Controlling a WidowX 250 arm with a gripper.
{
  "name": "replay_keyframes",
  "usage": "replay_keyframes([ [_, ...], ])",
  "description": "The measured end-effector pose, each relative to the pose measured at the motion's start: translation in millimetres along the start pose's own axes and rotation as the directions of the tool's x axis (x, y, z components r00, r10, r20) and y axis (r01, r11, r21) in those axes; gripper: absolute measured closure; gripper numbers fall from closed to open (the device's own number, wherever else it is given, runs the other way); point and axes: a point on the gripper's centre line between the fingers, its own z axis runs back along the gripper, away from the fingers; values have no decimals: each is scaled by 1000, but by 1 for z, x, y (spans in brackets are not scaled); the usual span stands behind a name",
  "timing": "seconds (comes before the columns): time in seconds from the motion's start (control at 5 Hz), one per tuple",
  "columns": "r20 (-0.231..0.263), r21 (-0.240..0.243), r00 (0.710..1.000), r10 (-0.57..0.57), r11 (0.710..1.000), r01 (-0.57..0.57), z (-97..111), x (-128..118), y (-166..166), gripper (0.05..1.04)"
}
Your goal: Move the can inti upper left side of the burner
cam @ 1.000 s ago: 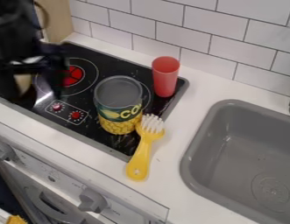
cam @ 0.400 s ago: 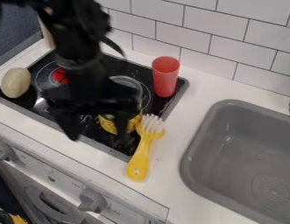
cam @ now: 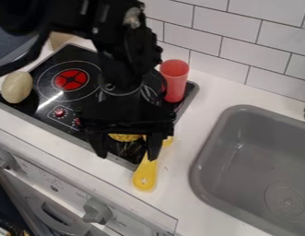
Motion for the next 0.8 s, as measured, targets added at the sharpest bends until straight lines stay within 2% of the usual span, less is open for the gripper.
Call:
replay_keyframes([
  [0.2,32,-4,994,106,994,-106,1,10,-3,83],
  [0.8,43,29,980,193,981,-194,-11,57,-9,83],
])
